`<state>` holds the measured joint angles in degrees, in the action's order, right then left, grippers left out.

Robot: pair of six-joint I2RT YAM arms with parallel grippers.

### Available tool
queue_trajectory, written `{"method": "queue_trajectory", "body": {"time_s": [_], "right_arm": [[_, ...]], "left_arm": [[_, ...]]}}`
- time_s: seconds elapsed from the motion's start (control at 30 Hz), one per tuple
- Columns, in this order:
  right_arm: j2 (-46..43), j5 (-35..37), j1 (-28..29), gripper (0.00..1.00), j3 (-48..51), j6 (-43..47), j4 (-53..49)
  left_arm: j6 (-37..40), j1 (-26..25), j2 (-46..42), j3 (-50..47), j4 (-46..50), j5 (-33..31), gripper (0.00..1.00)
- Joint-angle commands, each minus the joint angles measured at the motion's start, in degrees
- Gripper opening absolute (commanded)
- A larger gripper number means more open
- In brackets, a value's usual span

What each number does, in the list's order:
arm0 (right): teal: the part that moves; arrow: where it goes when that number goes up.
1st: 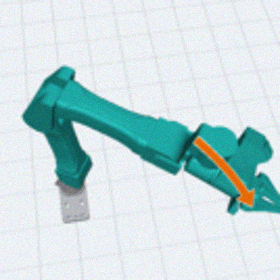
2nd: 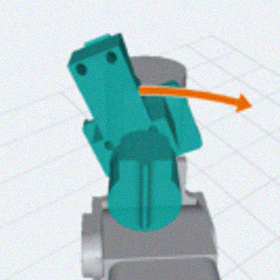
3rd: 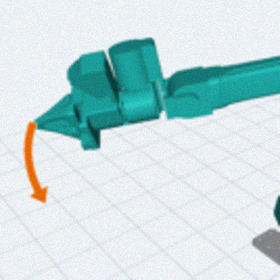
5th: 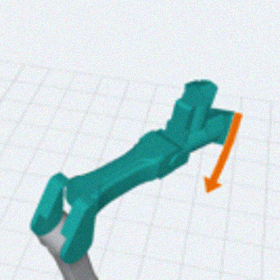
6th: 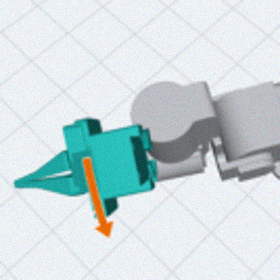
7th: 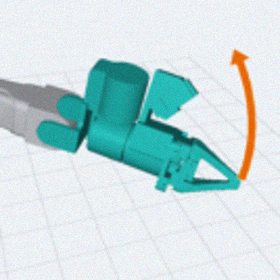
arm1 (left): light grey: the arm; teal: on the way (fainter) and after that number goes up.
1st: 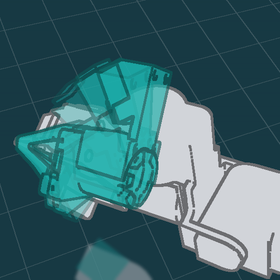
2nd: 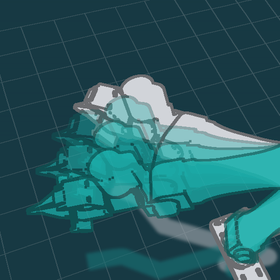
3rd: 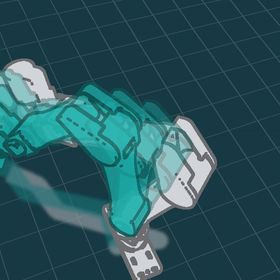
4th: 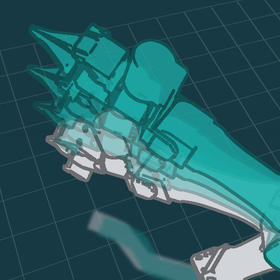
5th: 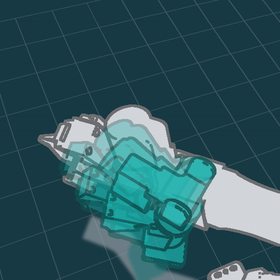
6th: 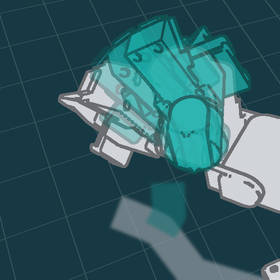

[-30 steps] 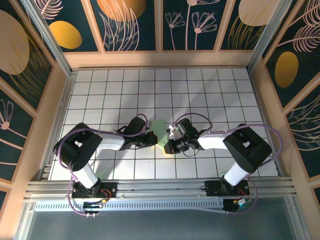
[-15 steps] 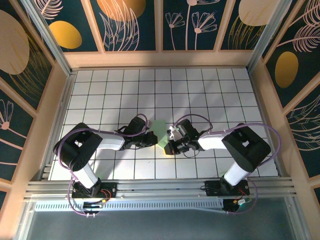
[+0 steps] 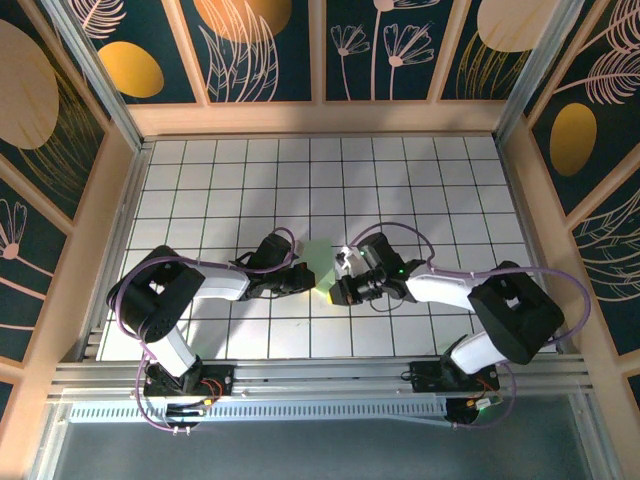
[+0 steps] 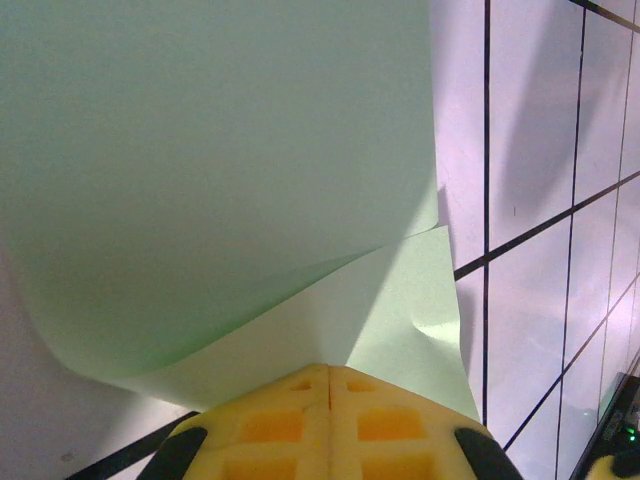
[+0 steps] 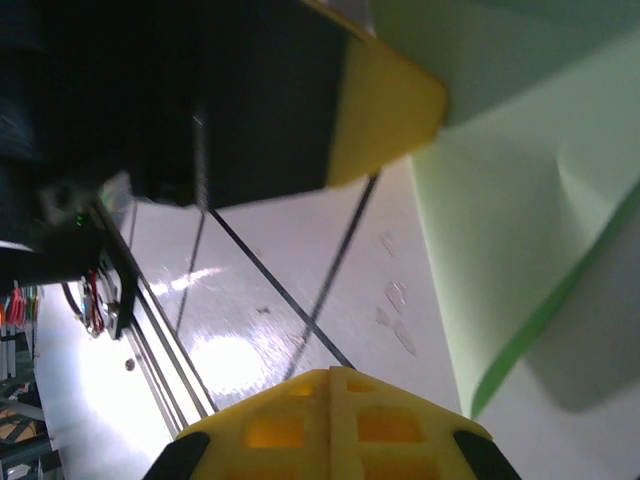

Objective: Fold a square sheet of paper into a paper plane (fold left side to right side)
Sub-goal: Third fold the triangle at the center of the table.

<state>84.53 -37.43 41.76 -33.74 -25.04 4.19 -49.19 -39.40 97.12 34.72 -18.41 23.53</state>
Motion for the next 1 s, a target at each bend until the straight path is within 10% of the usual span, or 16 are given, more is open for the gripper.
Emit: {"method": "queue_trajectory", "body": {"time_s": [0.0,0.97], "right_arm": [[1.52,-0.19,-0.44,0.0,-1.87,-1.05,0.94],[11.74,3.13,-1.52,0.0,0.73,-4.46,2.04]], "left_arm": [[0.32,0.17,2.26,-1.4,6.11,-5.02,0.0],[-0.3,0.1,1.41,-0.12,5.8,-4.01,0.0]]}}
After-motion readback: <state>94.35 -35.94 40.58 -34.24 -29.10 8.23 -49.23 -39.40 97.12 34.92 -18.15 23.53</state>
